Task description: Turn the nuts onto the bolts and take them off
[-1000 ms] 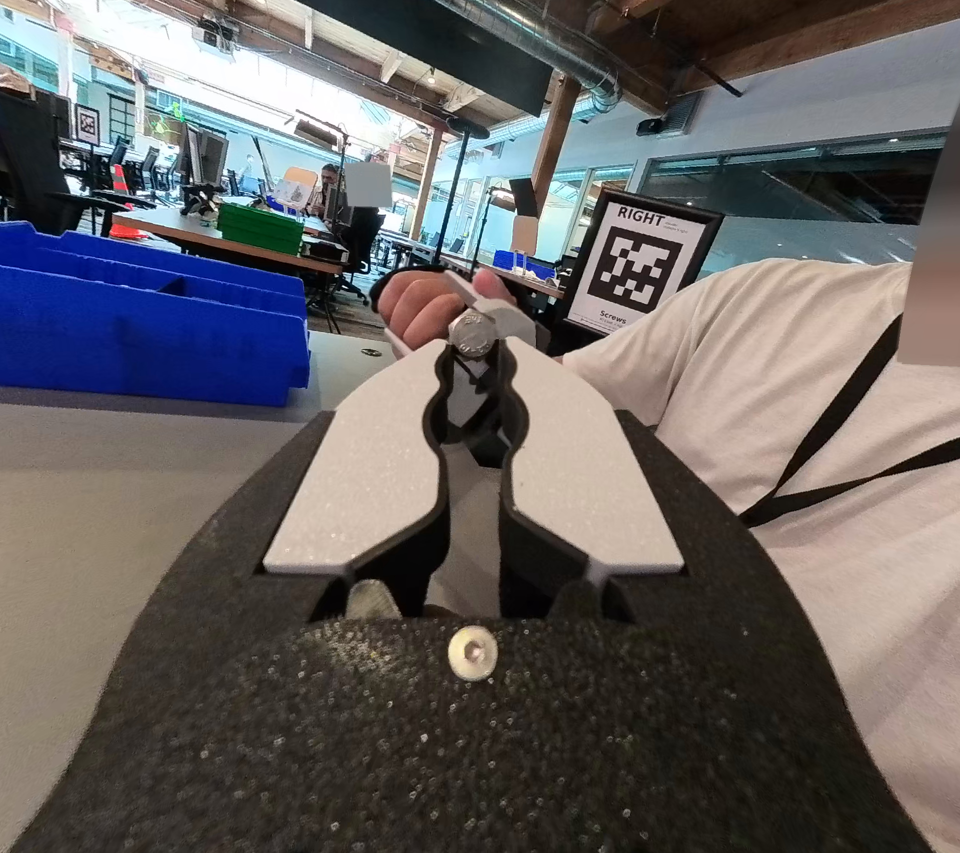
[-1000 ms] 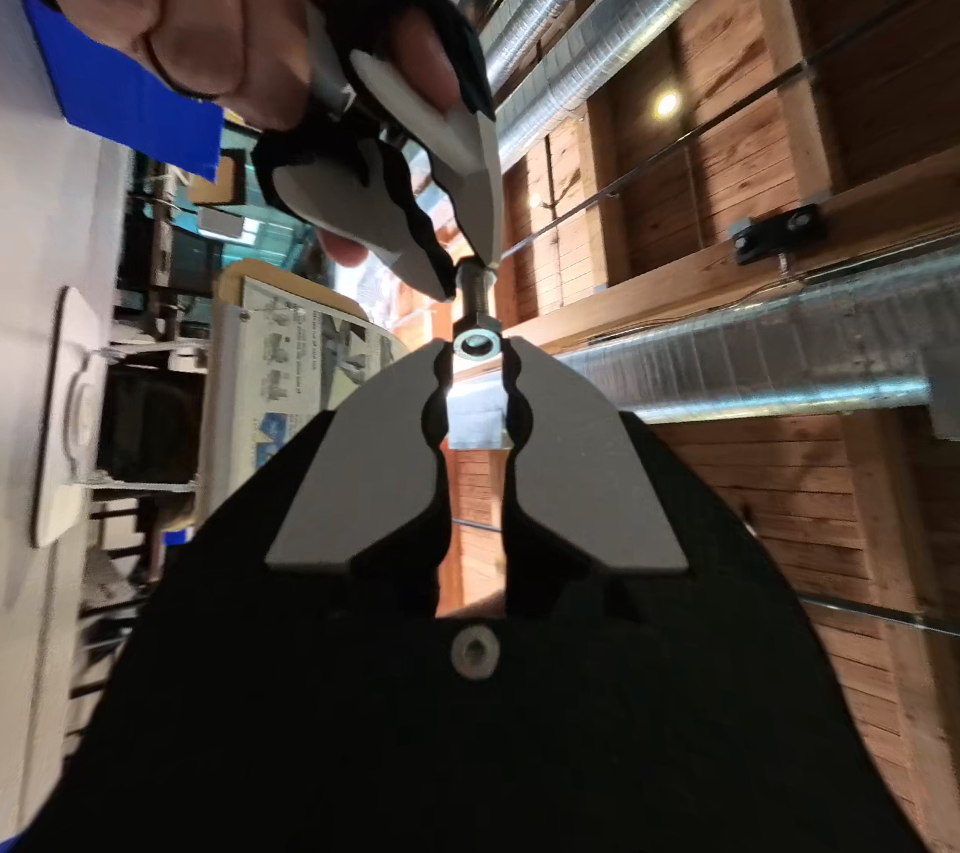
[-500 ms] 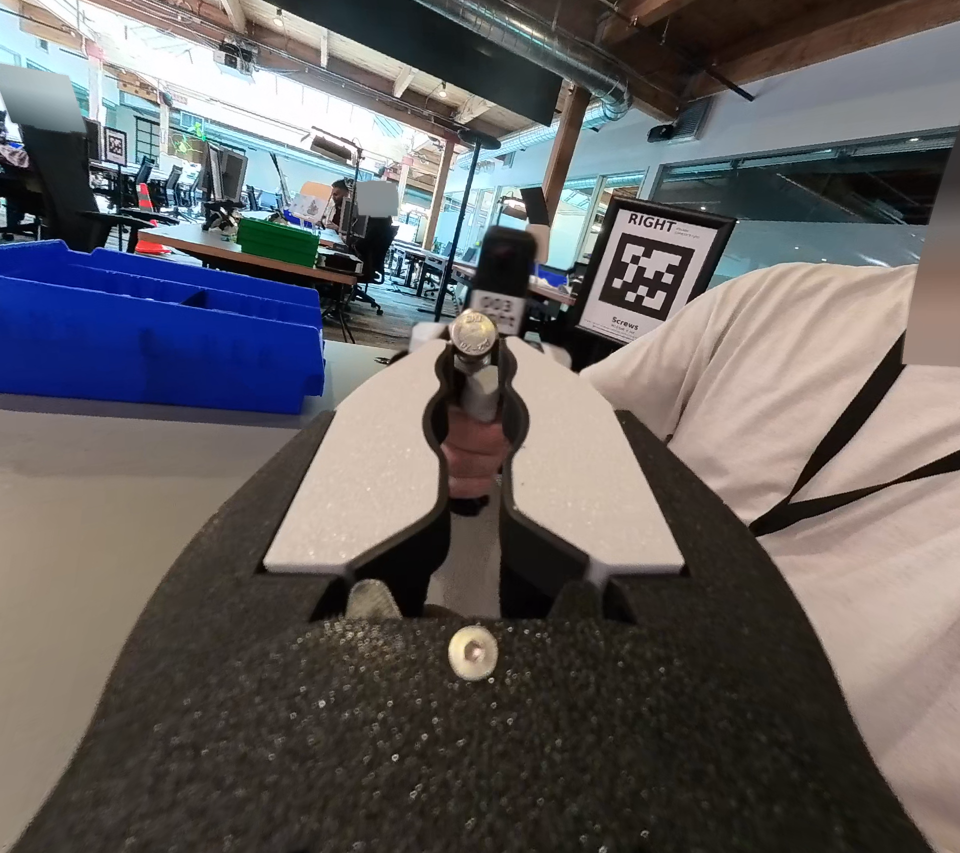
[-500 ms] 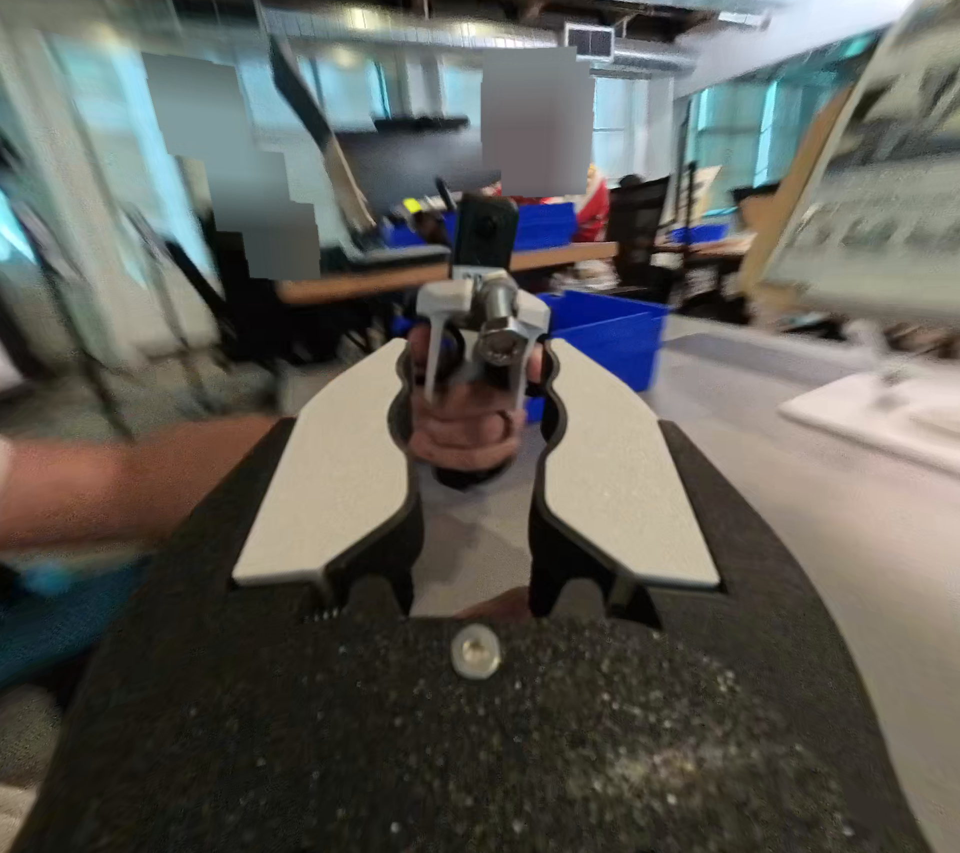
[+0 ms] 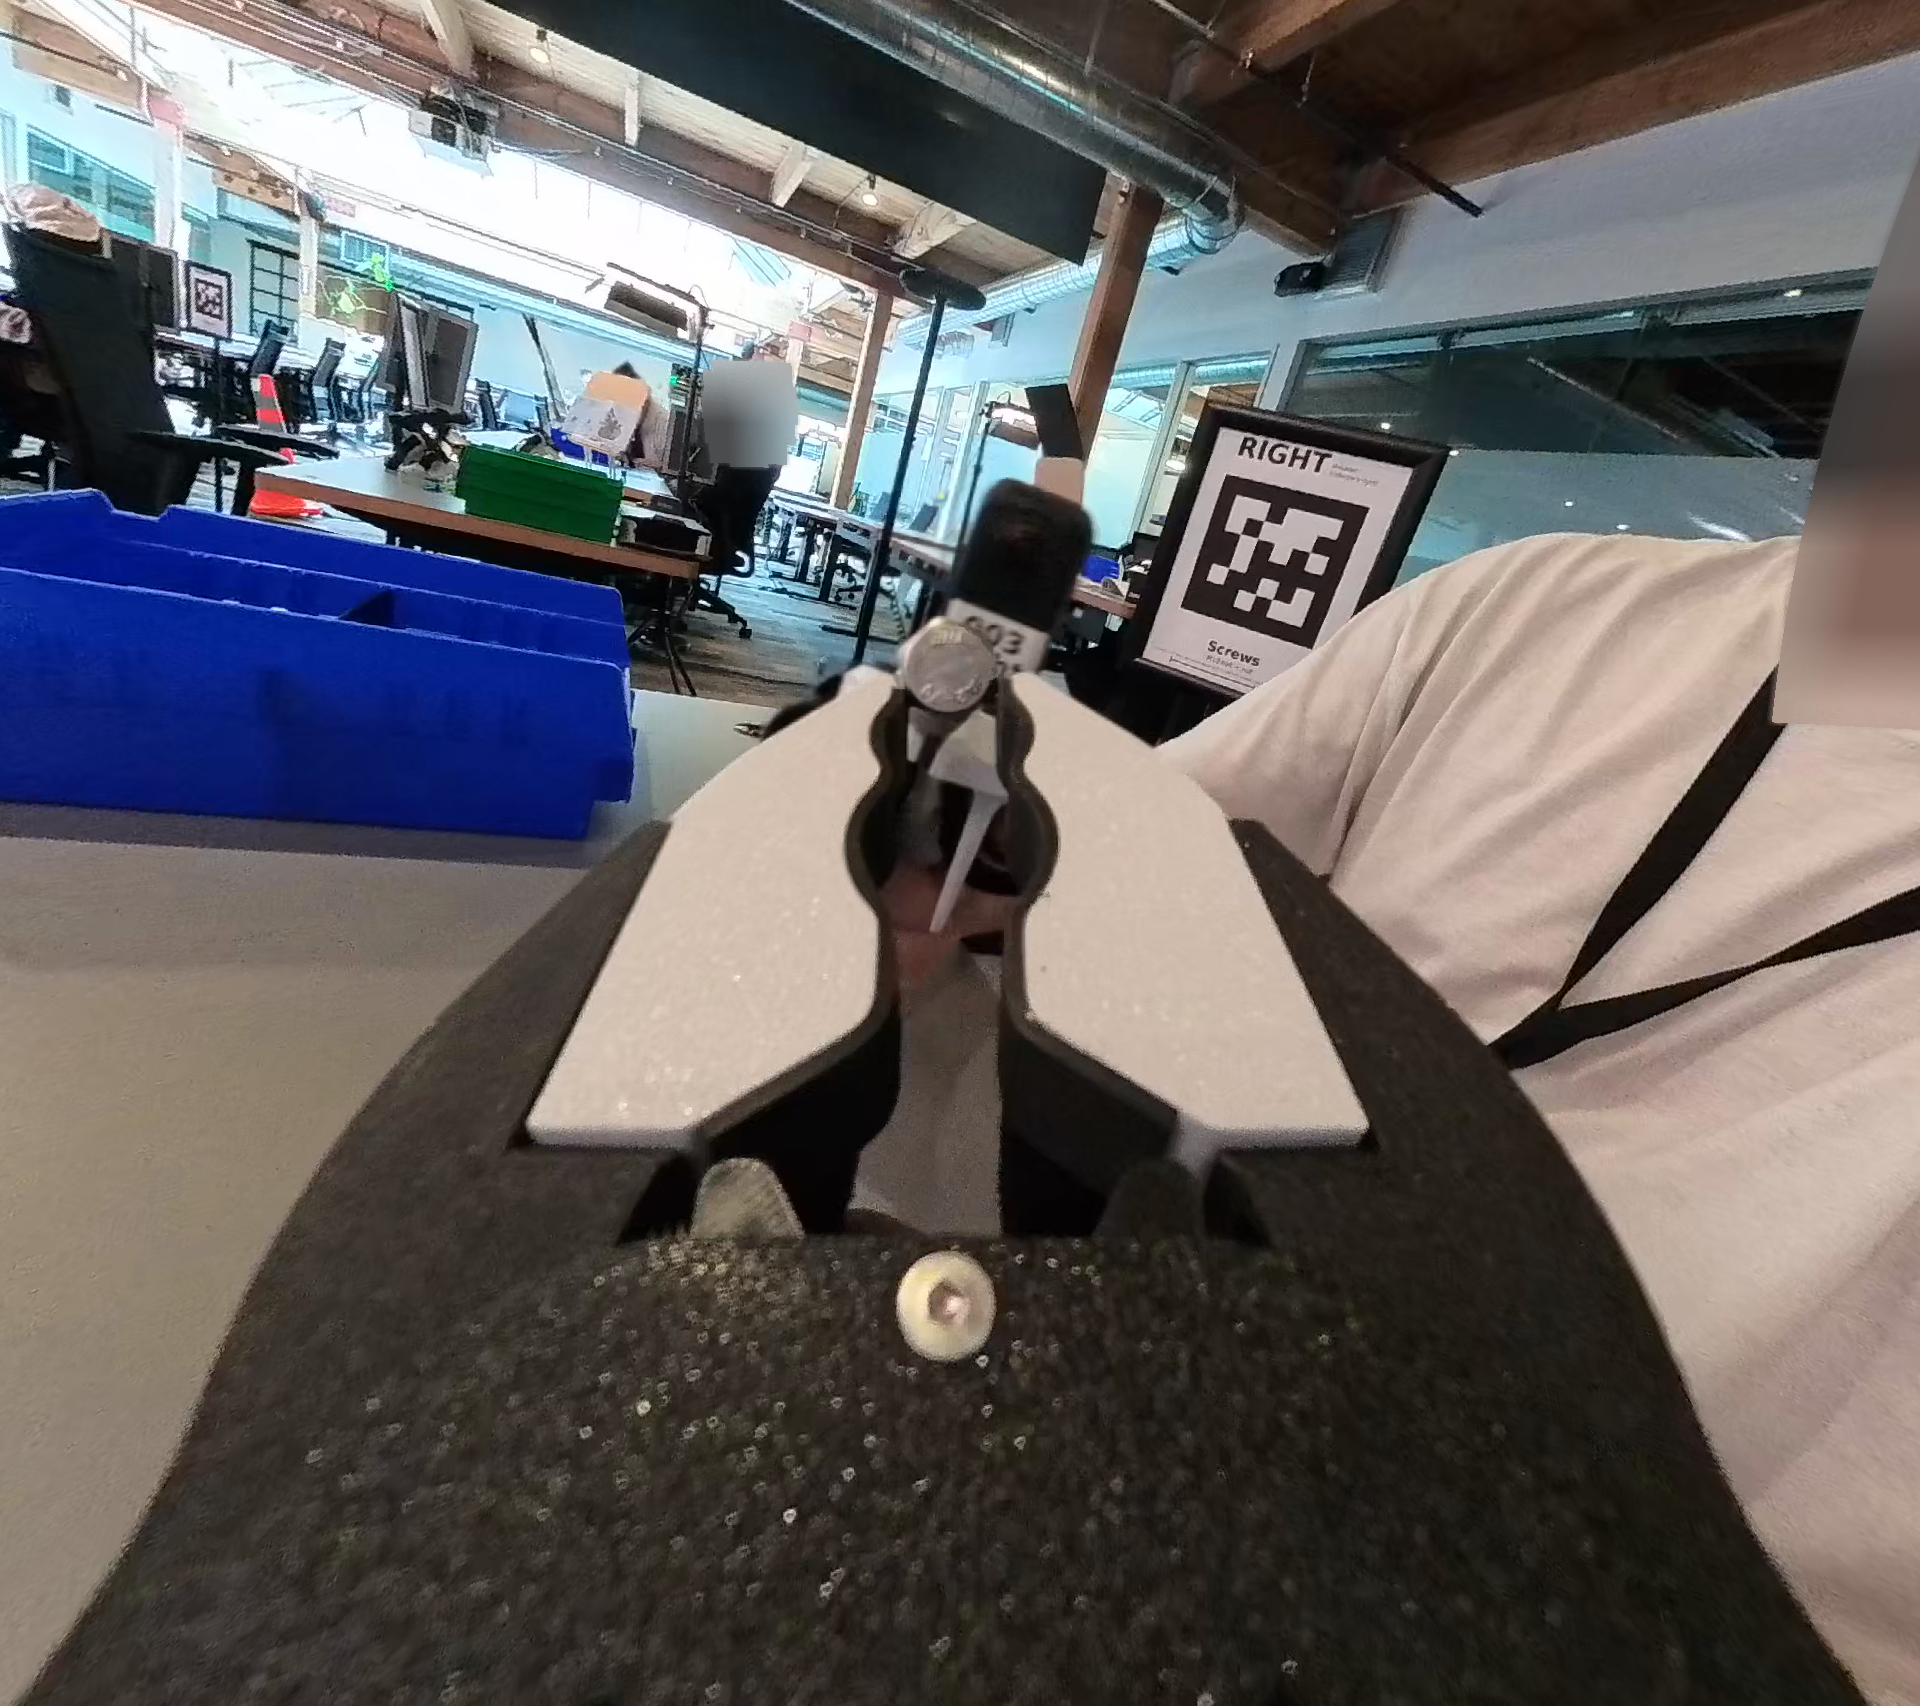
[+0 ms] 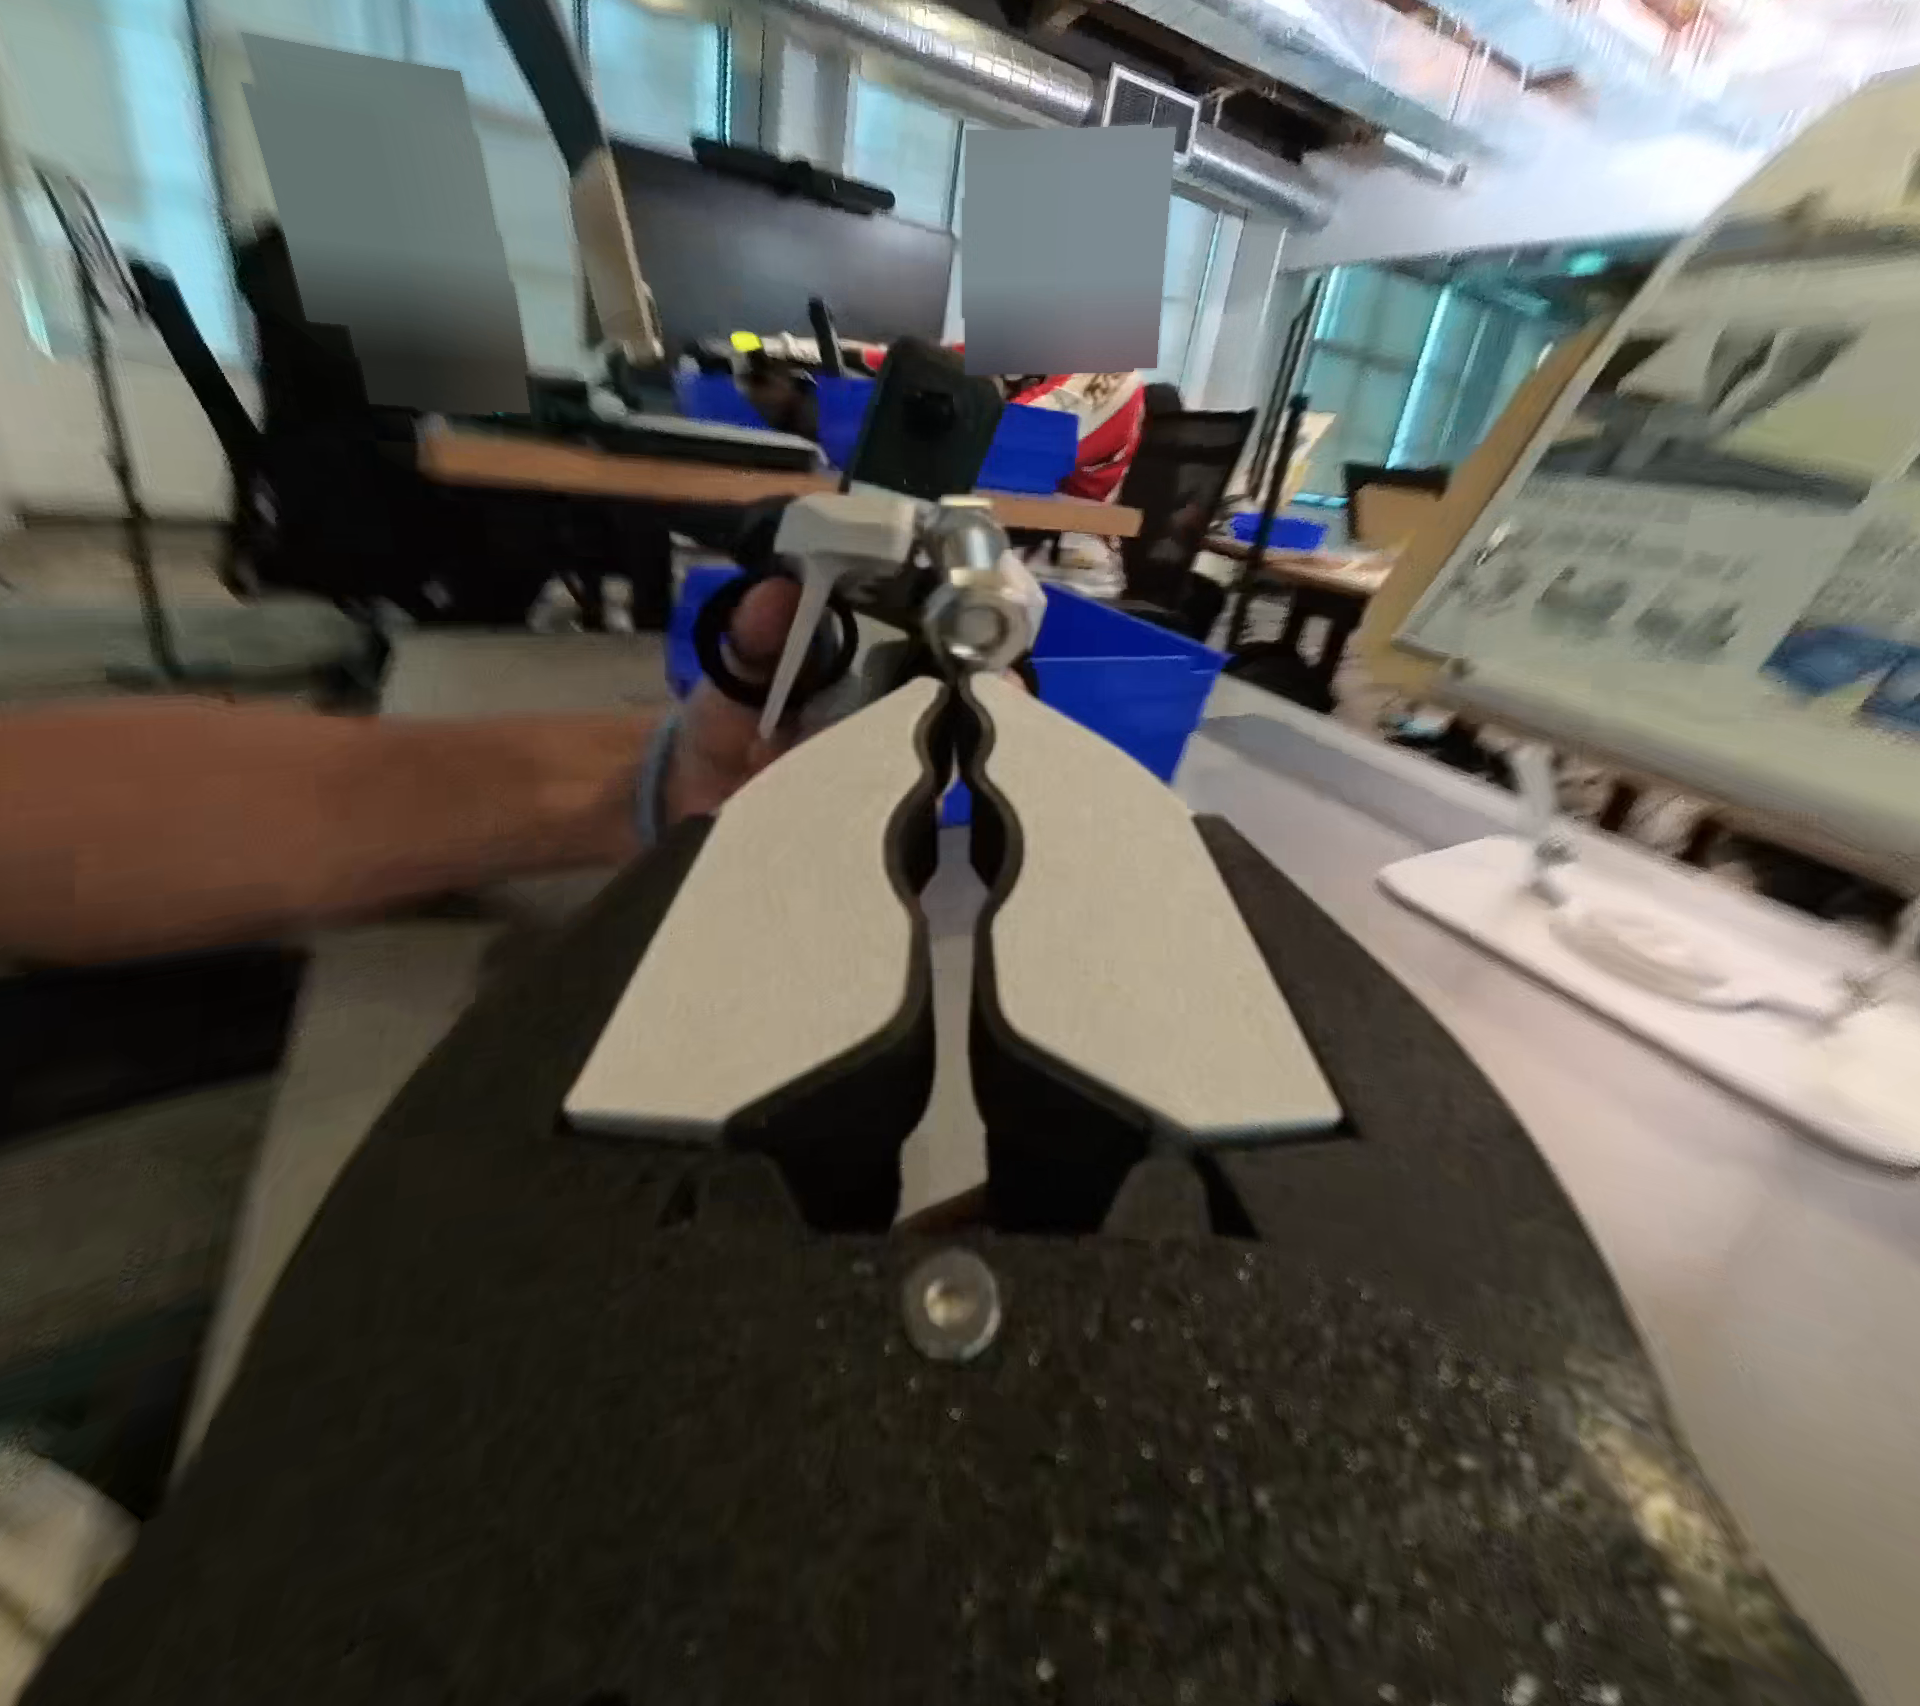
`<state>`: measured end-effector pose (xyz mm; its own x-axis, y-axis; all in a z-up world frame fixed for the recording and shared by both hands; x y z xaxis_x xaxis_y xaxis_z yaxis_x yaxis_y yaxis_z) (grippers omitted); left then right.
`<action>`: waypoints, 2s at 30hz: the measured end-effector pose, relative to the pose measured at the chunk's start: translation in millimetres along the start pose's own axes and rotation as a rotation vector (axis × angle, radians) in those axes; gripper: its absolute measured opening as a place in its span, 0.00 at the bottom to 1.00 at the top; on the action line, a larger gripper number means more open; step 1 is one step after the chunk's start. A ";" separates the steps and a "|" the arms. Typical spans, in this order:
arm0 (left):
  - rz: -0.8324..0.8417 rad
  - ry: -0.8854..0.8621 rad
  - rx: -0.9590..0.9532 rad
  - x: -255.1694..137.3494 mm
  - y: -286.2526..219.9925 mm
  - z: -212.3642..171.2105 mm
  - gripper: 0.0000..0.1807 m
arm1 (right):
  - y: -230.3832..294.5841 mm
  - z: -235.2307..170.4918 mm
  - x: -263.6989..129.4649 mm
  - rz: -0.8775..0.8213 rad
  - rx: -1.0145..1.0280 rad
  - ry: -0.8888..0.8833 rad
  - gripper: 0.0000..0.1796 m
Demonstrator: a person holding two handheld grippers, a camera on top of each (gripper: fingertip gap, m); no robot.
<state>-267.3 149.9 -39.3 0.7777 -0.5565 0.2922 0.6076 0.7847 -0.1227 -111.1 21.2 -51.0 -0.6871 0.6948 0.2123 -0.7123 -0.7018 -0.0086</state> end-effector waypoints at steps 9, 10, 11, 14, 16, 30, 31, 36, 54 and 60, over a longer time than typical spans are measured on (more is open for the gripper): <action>0.011 -0.003 0.009 -0.7 0.4 0.4 0.08 | -3.4 -8.3 -1.0 0.053 0.273 0.030 0.23; 0.009 -0.001 0.006 -0.2 0.5 -0.2 0.08 | -5.5 -6.3 -1.6 0.070 0.370 -0.020 0.26; 0.009 0.002 0.004 0.2 0.7 -0.8 0.08 | -8.6 -4.5 -1.5 0.077 0.459 -0.048 0.27; 0.009 0.010 -0.001 1.4 1.6 -2.6 0.08 | -11.7 -1.3 0.0 0.091 0.515 -0.064 0.24; 0.012 0.020 -0.001 2.0 1.8 -3.4 0.09 | -9.0 -0.1 0.1 0.064 0.424 -0.051 0.12; 0.009 0.002 -0.018 0.4 3.1 -3.4 0.08 | 20.1 -4.8 5.5 -0.396 -1.722 0.092 0.10; 0.014 0.000 -0.019 0.1 3.8 -3.6 0.08 | 18.3 -7.6 6.2 -0.418 -1.806 0.079 0.10; 0.010 -0.008 -0.023 0.1 4.2 -3.8 0.08 | 21.9 -10.0 5.9 -0.403 -1.569 0.071 0.11; -0.005 -0.022 -0.016 -0.3 2.2 -1.5 0.08 | 8.4 -2.8 3.6 0.007 0.360 -0.118 0.12; 0.001 -0.023 -0.012 -0.8 1.7 -0.4 0.08 | 7.7 1.2 4.3 -0.047 0.082 -0.059 0.09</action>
<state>-266.8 151.6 -40.2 0.7743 -0.5495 0.3138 0.6090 0.7818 -0.1339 -119.3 18.6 -48.9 -0.6417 0.7187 0.2678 -0.7279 -0.6807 0.0827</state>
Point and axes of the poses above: each gripper's, where its closed fingertips meet, x out along the fingers, z out of its top, y = z × x across the jaws, the point moved 10 cm from there along -x, back along the fingers, and after that the axes turned 8 degrees about x, right-handed, at the moved point
